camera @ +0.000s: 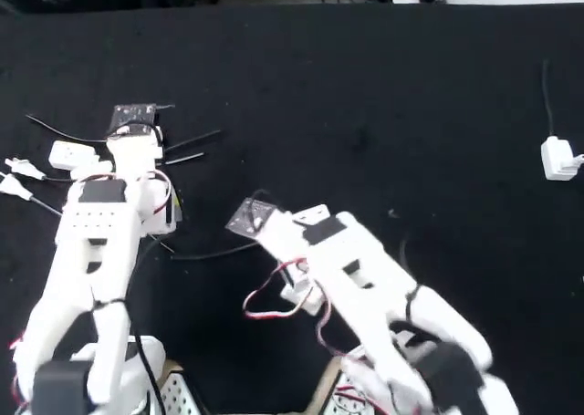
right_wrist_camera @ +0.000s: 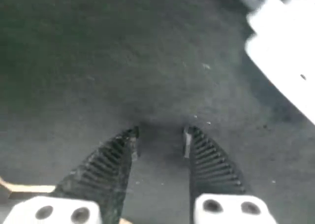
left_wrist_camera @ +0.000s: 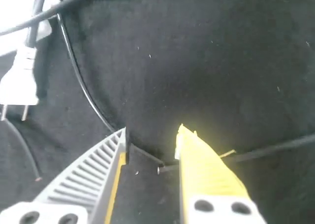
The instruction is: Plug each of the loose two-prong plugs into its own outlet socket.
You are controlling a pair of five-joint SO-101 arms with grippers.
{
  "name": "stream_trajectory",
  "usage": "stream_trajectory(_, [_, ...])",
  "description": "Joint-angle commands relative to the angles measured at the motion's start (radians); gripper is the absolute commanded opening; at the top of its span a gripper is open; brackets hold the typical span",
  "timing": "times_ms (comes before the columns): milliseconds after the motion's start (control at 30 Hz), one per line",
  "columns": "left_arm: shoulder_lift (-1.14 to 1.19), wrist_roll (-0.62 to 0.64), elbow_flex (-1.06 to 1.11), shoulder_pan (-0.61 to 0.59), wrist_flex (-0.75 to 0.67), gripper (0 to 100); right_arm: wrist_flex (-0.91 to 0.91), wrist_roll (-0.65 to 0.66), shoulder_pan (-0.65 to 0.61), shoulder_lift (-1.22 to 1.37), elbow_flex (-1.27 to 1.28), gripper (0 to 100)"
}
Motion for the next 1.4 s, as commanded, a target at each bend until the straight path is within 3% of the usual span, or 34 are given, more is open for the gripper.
stream_trajectory(0, [0.072, 0.092, -0.015, -0.008, -0.055, 17, 0.180, -0.044, 0.026, -0.265, -0.111, 13.4])
stream_trajectory(133, [0.112, 0.132, -0.010, -0.002, -0.066, 17, 0.276, -0.041, 0.219, -0.423, -0.257, 13.4])
stream_trajectory(233, [0.107, 0.143, 0.015, -0.005, -0.094, 17, 0.216, -0.046, 0.356, -0.397, -0.315, 13.4])
stream_trajectory(333, [0.109, 0.143, 0.053, 0.001, -0.144, 17, 0.087, -0.072, 0.400, -0.243, -0.306, 13.4])
stream_trajectory(533, [0.107, 0.144, 0.142, -0.001, -0.259, 17, -0.178, -0.288, 0.442, 0.165, -0.371, 13.4])
stream_trajectory(833, [0.107, 0.144, 0.148, -0.001, -0.272, 17, -0.198, -0.319, 0.443, 0.473, -0.549, 13.4])
stream_trajectory(1367, [0.107, 0.144, 0.145, -0.005, -0.273, 17, -0.095, -0.319, 0.224, 0.251, -0.367, 13.4])
